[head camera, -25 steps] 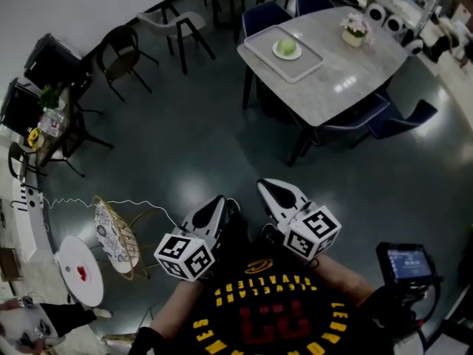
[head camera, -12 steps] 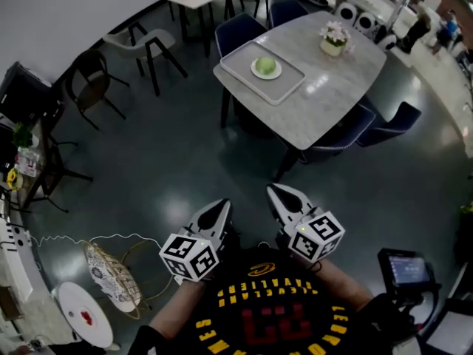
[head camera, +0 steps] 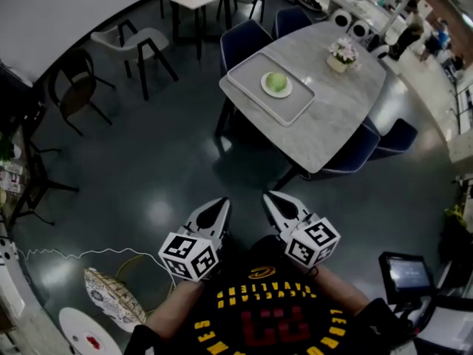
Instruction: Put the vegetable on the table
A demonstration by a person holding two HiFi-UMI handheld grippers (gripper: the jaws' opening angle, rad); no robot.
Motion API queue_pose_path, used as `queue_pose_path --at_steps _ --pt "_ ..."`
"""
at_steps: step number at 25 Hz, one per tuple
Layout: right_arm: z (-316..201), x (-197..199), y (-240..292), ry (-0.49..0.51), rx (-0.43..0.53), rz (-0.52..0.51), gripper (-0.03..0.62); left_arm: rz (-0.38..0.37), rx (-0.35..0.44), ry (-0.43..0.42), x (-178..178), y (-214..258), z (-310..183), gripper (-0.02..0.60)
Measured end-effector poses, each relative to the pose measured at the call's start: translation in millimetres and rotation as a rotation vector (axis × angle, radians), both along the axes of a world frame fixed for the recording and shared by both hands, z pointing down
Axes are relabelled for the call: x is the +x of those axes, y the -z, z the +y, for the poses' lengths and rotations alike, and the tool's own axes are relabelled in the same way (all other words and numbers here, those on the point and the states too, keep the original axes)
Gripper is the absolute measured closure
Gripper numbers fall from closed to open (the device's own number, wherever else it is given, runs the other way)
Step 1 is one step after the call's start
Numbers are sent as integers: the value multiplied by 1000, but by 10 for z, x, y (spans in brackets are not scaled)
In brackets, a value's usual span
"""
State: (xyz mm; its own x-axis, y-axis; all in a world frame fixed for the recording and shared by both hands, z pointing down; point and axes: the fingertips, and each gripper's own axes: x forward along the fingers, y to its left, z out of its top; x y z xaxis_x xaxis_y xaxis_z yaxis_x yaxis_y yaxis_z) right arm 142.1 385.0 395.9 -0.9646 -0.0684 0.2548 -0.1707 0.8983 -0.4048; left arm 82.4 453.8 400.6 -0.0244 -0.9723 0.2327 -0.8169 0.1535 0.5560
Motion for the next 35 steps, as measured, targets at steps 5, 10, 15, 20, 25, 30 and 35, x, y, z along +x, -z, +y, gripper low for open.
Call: queue_pose_path --at_steps 5,10,15,20,25,30,35 --pt "-191 -232 -34 -32 -20 28 589 46 -10 -13 -265 -82 -134 581" --pt "-517 -596 -100 -16 -43 21 589 37 -36 -8 -603 -115 -454 581" --pt "-1091 -1132 -79 30 -62 -31 589 -12 -57 60 -1114 -67 -927 581" --pt "-1771 -1570 116 47 -74 -86 589 -70 -64 70 -1472 157 -1569 581" --pt "-2357 -1748 95 34 -67 -105 589 -106 -79 94 -1712 210 -2059 581" --pt "-2881 -1724 -4 -45 -84 -95 589 -82 -87 37 -1832 171 -2566 581" --pt "-3308 -1692 -166 -165 -69 -30 589 -56 -86 -60 -2020 102 -3042 581"
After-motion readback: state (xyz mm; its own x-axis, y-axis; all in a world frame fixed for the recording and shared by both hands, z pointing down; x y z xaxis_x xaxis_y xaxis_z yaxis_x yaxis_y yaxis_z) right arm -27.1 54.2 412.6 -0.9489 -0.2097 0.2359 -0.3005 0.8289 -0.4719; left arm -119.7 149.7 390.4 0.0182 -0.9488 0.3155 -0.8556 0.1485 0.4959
